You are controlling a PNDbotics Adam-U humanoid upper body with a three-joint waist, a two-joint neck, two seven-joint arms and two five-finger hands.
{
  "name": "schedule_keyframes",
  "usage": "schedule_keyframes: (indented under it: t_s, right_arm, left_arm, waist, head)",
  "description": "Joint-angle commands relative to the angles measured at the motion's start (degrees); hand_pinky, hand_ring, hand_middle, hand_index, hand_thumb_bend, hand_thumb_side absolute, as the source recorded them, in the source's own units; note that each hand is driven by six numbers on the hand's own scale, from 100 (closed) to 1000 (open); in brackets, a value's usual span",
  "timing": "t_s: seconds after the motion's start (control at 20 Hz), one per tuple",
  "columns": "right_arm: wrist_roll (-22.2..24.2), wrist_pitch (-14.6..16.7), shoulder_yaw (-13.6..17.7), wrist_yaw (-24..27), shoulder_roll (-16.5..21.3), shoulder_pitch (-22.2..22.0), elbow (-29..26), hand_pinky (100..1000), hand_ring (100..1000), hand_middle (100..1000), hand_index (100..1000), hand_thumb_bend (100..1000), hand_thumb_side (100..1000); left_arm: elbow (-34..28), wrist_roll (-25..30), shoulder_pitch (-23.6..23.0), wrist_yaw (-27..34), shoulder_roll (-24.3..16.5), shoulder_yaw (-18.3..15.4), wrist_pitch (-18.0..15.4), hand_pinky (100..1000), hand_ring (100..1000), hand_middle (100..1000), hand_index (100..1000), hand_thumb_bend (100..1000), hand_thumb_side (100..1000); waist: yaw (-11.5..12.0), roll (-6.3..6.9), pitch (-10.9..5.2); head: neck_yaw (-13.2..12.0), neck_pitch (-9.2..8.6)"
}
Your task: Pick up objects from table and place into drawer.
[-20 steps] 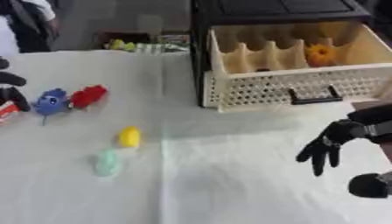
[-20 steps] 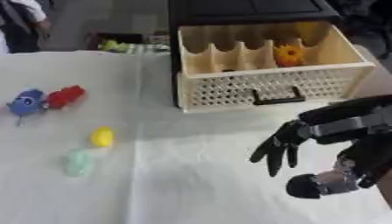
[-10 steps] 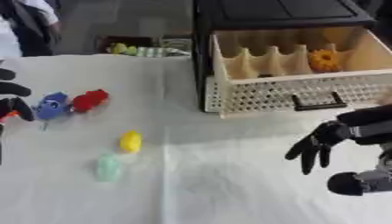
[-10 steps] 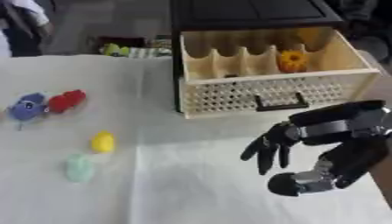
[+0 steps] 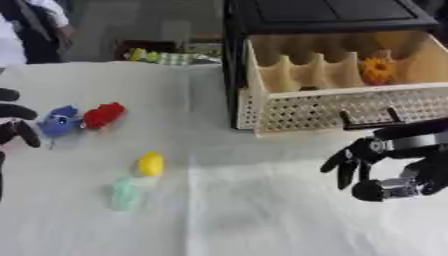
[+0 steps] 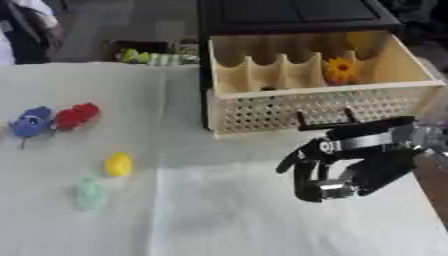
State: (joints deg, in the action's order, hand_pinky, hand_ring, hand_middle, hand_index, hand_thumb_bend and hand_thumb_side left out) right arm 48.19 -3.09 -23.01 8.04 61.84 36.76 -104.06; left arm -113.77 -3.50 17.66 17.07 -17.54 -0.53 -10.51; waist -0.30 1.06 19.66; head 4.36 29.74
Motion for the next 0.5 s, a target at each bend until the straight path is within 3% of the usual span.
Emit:
schedule_keyframes:
  t_s: [0.05,0.5]
  right_arm:
    - [-1.0,0.4,1.1,-0.6,0.3,1.7,2.6,682,781,690,945,299,893]
    - [-0.1,1.1,1.8,-1.0,-1.9,5.3,8.0,614,718,602,872,283,913]
  left_arm:
    - [-0.8,0.2,0.4,-0.5,-0.2,-0.3,0.0,344,556,599,787,131,964]
    - [-0.8,0.7,0.7,-0.9,0.3,-0.2,0.2,346,557,597,787,133,972]
  waist:
    - [0.2,-0.03,-0.75]
    - [0.6,-0.11,0.11]
  head:
    - [0.5,-0.72]
    - [0.7,-1.03]
